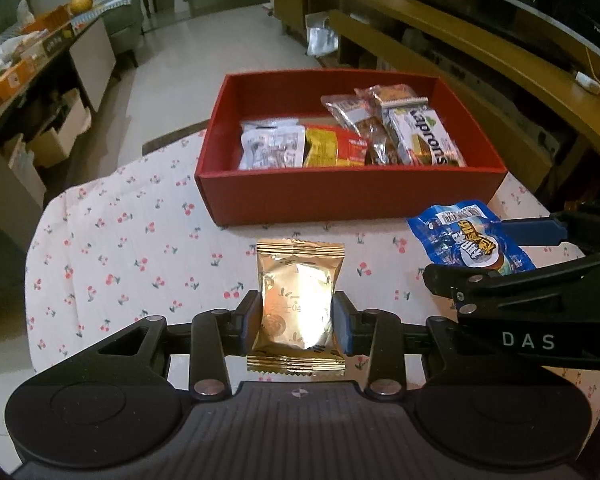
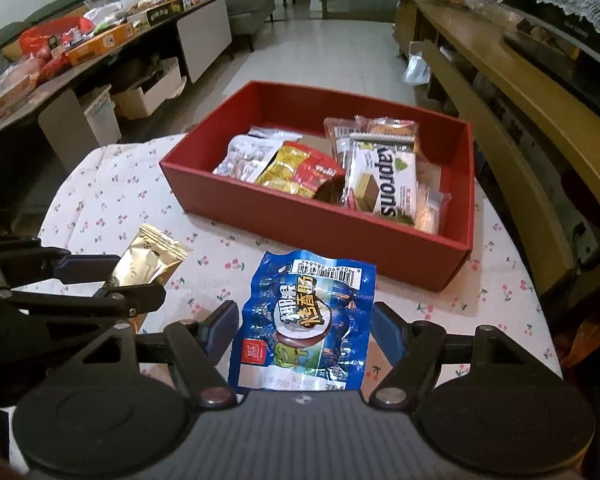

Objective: Organize snacks
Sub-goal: 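Grasp the gold foil pack with the left gripper while the right grasps the blue sausage pack, then carry both packs into the red box and open both grippers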

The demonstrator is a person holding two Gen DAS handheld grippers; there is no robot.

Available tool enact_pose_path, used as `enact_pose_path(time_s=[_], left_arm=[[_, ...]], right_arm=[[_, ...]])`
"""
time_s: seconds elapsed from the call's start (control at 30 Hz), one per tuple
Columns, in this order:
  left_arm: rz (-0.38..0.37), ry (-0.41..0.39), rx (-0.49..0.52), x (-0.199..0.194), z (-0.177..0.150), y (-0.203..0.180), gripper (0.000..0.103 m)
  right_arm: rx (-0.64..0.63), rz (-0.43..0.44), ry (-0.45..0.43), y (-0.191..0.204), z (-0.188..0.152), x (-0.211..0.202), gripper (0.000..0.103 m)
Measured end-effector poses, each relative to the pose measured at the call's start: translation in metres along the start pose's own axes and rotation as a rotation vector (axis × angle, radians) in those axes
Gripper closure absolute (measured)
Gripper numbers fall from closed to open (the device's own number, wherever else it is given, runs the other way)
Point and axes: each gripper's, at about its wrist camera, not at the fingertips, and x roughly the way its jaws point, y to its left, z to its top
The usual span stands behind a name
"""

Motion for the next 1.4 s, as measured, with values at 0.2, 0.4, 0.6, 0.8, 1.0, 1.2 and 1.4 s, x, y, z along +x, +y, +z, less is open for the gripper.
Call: enact_pose_path(time_s=[0.2,0.4,0.6,0.8,1.0,1.2,1.4], left_arm=[[0.006,-0.032,0.003,-0.006,0.008,-0.001,0.058],[0.014,-0.061,0.006,-0.01,0.016,-0.003,0.058],[0.017,-0.1,0.003,-0.016,0.025,-0.005,0.058],[0.016,-0.134,0.0,-0.021,0.037,-0.006,0.058],[0.019,-0.174,0.001,-0.025,0.051,-0.007,0.058],[0.029,-0.204,0.0,-0.026,0.063,-0.01,0.058],[0.033,-0.212,0.004,-0.023,0.069,-0.012,0.058]], right_arm=[[0.01,-0.003,-0.036,-0.003,0.006,-0.007,0.024],[0.019,-0.012,-0.068,-0.006,0.012,-0.012,0.024],[0.034,-0.017,-0.111,-0.011,0.019,-0.02,0.024],[0.046,-0.033,-0.156,-0.013,0.026,-0.027,0.024],[0.065,-0.041,-0.204,-0.018,0.037,-0.035,0.024],[0.076,-0.049,-0.229,-0.023,0.047,-0.036,0.024],[0.084,-0.058,-0.235,-0.026,0.053,-0.034,0.024]])
